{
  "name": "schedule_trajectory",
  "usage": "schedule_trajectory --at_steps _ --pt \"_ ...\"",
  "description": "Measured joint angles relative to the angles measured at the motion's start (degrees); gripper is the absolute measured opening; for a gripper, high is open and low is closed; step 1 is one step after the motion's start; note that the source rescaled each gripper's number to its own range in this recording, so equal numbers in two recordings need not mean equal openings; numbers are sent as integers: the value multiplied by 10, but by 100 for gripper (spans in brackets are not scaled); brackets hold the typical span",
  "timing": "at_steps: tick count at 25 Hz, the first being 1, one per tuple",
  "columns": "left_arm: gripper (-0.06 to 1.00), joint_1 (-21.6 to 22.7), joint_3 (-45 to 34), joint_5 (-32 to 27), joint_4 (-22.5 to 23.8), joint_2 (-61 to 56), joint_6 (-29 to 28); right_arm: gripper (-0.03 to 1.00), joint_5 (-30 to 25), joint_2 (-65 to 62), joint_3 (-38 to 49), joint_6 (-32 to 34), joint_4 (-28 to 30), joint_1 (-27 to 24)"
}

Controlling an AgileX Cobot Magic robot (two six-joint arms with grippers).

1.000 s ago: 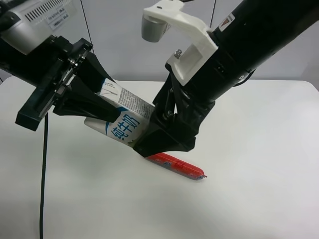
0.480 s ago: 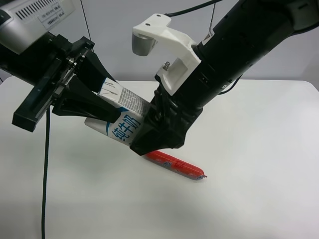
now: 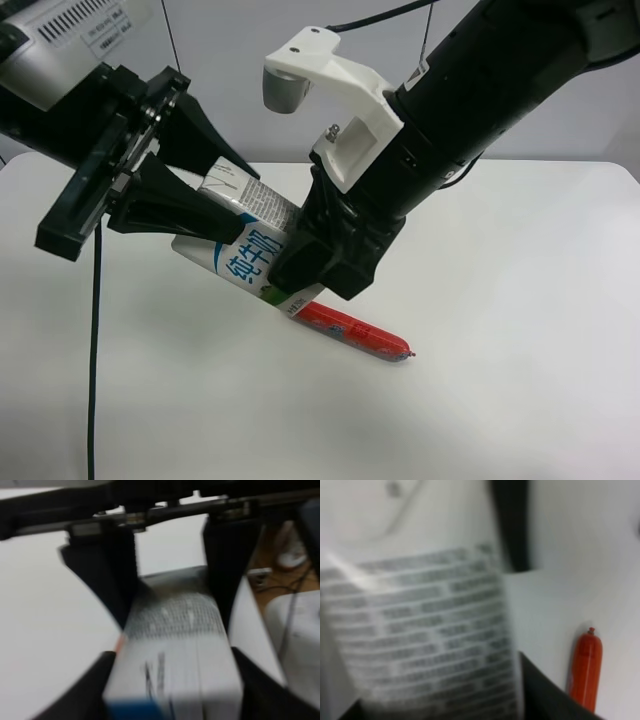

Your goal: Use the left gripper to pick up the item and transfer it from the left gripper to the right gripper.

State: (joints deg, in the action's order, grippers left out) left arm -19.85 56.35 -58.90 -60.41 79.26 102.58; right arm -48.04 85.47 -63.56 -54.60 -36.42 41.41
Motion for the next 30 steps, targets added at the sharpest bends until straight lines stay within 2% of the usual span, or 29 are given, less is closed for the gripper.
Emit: schedule_trajectory --at_steps 1,2,4,7,10,13,16,19,22,27,30 --pt "59 0 1 12 -9 -1 9 0 -2 2 0 1 1 0" --pt "77 0 1 19 -16 -2 17 0 -2 3 0 1 1 0" --pt "93 0 1 23 -32 -2 25 0 -2 4 0 1 1 0" --pt "99 0 1 23 -52 -4 26 0 -2 4 0 1 1 0" --pt "99 0 1 29 -61 -9 7 0 -2 4 0 1 1 0" --pt "99 2 1 52 -58 -27 -22 0 -2 4 0 1 1 0" --pt "99 15 1 64 -35 -63 -75 0 -2 4 0 1 1 0" --pt "99 38 1 65 24 -109 -165 0 -2 4 0 1 1 0" --pt "99 60 1 65 106 -158 -288 0 -2 4 0 1 1 0" --pt "99 67 1 55 283 -247 -544 0 -2 4 0 1 1 0" --pt "100 67 1 19 401 -295 -708 0 -2 4 0 1 1 0"
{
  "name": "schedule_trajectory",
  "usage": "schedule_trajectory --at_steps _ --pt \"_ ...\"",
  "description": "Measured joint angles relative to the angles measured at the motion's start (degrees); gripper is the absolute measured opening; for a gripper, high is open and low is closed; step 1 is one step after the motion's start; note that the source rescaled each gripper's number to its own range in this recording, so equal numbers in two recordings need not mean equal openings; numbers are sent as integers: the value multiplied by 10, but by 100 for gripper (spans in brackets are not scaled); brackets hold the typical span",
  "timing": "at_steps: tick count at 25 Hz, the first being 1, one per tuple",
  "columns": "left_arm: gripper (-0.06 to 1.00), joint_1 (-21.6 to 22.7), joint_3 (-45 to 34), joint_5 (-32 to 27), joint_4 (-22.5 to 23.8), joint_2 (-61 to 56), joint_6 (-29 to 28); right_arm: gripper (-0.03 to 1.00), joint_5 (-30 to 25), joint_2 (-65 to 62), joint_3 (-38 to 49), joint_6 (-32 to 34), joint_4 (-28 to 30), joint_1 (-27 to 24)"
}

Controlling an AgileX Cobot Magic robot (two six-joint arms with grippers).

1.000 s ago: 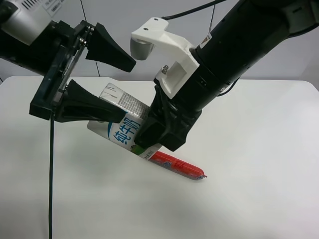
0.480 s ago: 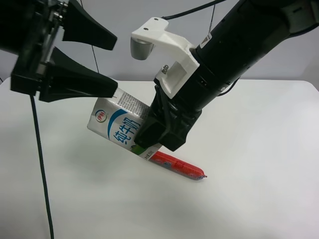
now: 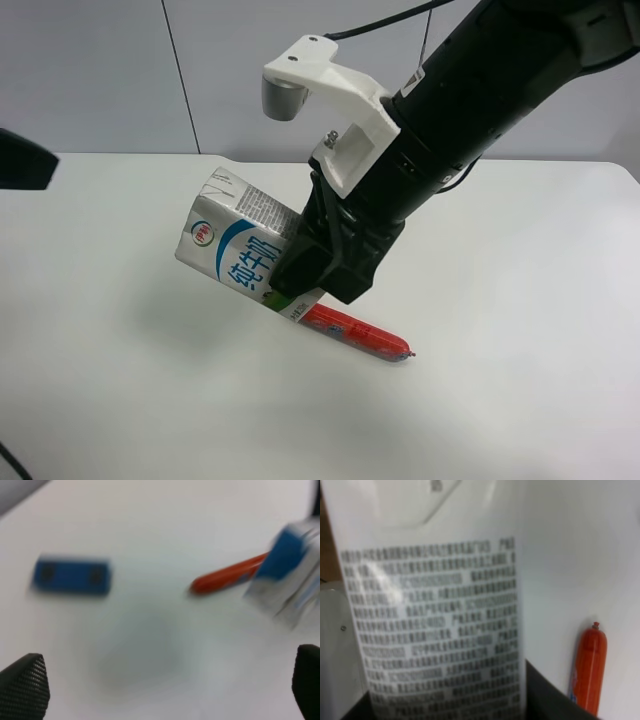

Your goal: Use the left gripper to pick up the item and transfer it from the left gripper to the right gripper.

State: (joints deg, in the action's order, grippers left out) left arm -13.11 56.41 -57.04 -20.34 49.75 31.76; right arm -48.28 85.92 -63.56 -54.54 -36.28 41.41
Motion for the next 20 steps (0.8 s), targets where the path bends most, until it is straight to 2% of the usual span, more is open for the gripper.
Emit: schedule_trajectory --at_steps 2,6,9,13,20 --pt "100 0 -7 -29 64 -31 -91 0 0 0 0 0 0 0" --pt "100 0 -50 -79 183 -111 -224 0 0 0 0 1 0 0" --pt "100 0 -96 -99 234 -193 -276 0 0 0 0 4 0 0" --pt "100 0 -146 -107 236 -294 -288 0 -1 0 0 5 0 0" --pt "100 0 -226 -108 195 -439 -292 0 -1 0 0 5 0 0"
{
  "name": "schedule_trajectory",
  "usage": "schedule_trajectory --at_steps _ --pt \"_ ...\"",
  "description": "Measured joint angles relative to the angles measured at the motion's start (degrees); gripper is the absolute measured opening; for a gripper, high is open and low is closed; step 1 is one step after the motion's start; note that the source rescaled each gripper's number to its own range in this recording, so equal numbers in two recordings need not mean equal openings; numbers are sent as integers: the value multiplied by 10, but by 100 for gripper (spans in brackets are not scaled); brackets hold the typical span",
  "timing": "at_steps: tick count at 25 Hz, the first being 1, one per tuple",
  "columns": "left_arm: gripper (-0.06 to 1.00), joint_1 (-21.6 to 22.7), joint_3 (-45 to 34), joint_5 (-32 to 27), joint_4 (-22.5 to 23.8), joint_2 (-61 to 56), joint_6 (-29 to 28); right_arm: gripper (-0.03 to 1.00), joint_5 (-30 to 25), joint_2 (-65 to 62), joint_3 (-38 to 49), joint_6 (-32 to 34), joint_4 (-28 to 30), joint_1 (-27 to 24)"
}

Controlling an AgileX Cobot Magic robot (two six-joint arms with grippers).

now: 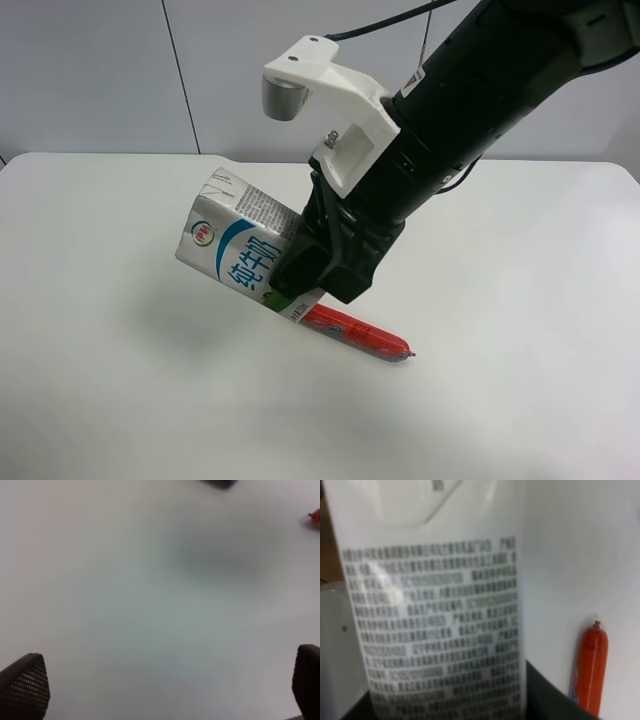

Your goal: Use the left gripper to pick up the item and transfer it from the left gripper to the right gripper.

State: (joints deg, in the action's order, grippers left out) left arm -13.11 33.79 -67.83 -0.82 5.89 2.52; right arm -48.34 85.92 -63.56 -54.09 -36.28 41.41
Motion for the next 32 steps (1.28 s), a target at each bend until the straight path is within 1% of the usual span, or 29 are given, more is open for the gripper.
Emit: schedule_trajectory --at_steps 4,11,15,17,19,22,24,27,32 --pt "100 0 -21 10 -12 -56 0 0 0 0 0 0 0 0" --pt "100 0 -40 65 -22 -62 0 0 0 0 0 0 0 0" --pt "100 0 -46 71 -23 -62 0 0 0 0 0 6 0 0" --pt "100 0 -46 71 -23 -62 0 0 0 0 0 23 8 0" --pt "100 0 -46 71 -23 -62 0 0 1 0 0 55 28 0" --pt "100 0 -46 71 -23 -62 0 0 -1 0 0 119 80 -9" --pt "100 8 -46 71 -23 -62 0 0 -3 0 0 164 120 -25" --pt "100 48 -46 71 -23 -62 0 0 -12 0 0 211 156 -74" --pt "100 126 -46 71 -23 -62 0 0 -14 4 0 225 164 -173"
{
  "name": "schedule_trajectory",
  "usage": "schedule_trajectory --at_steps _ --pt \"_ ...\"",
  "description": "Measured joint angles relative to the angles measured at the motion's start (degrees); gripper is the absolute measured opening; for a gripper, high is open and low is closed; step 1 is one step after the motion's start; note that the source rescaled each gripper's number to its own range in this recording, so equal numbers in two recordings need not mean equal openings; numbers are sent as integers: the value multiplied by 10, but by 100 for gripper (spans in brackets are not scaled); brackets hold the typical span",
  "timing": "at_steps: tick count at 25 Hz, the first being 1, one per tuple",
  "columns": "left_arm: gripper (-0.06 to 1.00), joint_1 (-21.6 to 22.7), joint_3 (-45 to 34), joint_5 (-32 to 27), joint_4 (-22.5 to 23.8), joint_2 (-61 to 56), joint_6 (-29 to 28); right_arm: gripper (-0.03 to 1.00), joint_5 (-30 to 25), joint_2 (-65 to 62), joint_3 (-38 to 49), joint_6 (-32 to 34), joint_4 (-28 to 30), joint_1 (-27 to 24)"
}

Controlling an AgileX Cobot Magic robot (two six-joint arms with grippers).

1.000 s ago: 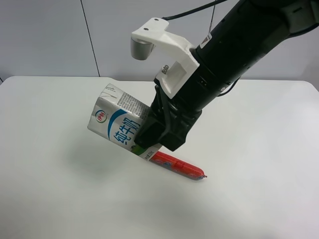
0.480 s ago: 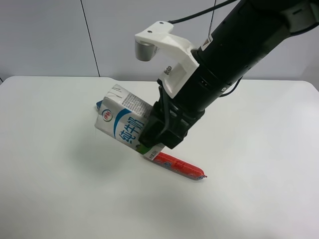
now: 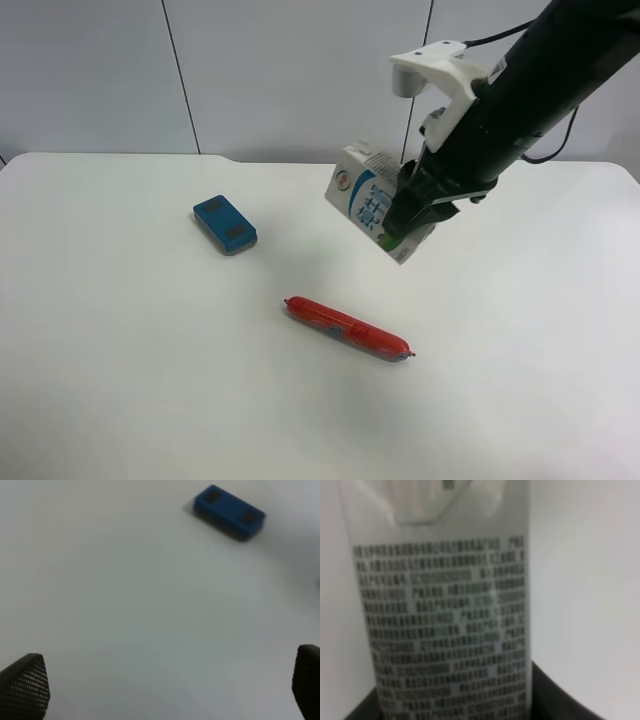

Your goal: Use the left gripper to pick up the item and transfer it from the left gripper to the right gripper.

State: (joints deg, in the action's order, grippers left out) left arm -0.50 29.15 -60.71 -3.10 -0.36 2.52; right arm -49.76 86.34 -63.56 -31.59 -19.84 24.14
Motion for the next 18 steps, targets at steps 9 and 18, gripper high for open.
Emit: schedule_trajectory --at_steps 9,18 --pt "100 40 0 0 0 0 0 0 105 103 0 1 2 -50" --pt "100 40 0 0 0 0 0 0 203 206 0 9 14 -50"
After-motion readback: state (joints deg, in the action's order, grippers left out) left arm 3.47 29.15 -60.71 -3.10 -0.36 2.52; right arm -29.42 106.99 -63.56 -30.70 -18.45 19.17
